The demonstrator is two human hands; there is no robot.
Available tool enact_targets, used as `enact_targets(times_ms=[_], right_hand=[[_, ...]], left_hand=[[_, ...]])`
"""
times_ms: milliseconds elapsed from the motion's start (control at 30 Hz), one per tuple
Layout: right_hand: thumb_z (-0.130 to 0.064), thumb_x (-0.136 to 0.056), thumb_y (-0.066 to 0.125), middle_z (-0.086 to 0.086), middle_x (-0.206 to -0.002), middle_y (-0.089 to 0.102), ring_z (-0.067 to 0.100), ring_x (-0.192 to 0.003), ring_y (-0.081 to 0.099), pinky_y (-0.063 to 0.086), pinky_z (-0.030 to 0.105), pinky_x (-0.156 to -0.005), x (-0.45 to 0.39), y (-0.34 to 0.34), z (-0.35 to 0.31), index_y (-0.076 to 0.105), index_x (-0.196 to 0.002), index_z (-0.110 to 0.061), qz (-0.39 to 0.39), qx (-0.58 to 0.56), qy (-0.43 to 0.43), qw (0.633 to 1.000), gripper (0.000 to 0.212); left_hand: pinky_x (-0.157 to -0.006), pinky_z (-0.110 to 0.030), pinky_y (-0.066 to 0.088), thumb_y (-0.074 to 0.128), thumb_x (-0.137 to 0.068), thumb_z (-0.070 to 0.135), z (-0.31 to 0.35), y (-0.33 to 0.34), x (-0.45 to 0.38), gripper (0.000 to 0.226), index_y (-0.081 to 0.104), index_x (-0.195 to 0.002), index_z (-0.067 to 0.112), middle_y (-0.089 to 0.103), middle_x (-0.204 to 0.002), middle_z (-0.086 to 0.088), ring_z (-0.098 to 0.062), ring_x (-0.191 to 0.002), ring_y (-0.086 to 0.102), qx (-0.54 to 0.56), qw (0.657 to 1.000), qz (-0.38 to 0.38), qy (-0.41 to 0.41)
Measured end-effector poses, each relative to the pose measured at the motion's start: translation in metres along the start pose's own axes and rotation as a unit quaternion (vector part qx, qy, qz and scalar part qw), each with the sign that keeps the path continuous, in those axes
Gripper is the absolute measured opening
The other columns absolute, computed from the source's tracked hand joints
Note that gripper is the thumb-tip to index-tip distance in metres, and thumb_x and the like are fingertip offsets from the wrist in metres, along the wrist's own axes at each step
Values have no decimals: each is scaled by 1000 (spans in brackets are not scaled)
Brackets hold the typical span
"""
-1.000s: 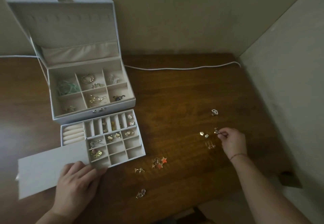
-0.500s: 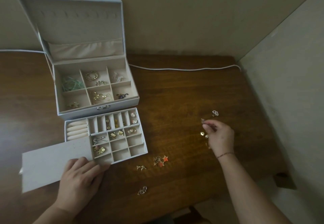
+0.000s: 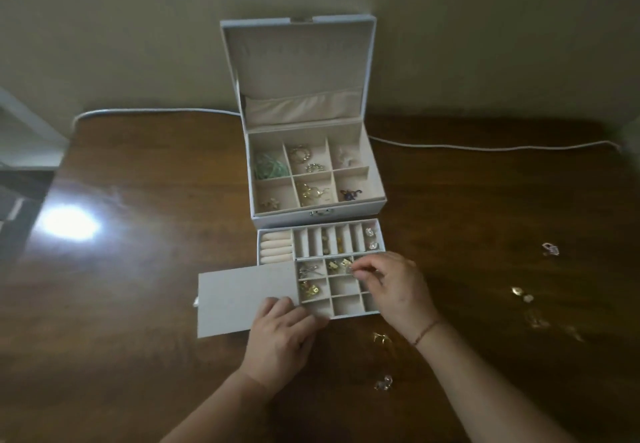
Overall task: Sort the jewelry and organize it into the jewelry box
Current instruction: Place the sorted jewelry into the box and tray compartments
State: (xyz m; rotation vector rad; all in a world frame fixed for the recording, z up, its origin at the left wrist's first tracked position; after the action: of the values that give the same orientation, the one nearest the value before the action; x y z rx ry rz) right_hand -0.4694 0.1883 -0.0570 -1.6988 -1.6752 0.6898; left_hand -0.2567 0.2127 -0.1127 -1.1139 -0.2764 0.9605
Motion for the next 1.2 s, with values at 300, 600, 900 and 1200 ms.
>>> enact_targets(times_ms=[300,600,900,1200], right_hand=[[-25,-85,68,-17,-92,61,11,-94,51,47,30,-81,-2,27,5,74,-95,-30,-44,140,-86,985,12],[-16,-86,64,-13,-98,61,12,-97,51,50,31,-81,16,27,8,72,-103,-26,8,130,-71,989,21],[-35,-93,46,-12,-113,51,12,-115,41,39,29,-96,42,28,4,61,-118,-32,-15,153,-65,986,29],[-27,-91,60,-12,-108,64,10,-110,49,46,29,-94,89,-51,101,70,-103,-27,183,114,161,963,16]], left_hand=[[-67,-31,33,65,-84,21,-1,0,1,11,72,-90,28,65,-75,12,-17,-70,49,-10,1000,7,-1],[-68,-31,33,65,-84,19,-1,2,2,15,74,-92,27,67,-77,11,-18,-69,51,-18,1000,0,2],[-62,-34,38,61,-83,28,5,-7,-3,13,73,-79,23,65,-69,9,-21,-64,53,-10,999,24,-20],[-63,-36,37,53,-85,37,18,-3,-14,34,75,-72,16,65,-62,0,-30,-57,60,-45,996,52,-54]])
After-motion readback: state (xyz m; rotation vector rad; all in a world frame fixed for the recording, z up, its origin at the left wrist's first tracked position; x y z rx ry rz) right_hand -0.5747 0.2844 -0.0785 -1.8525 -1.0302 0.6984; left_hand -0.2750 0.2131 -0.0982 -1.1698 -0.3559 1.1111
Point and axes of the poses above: each hand's wrist, its own x-axis away from the middle knuckle, its own y-axis out of the palm, z = x × y, the point moved 2 cm from there along -x, towards the middle knuckle
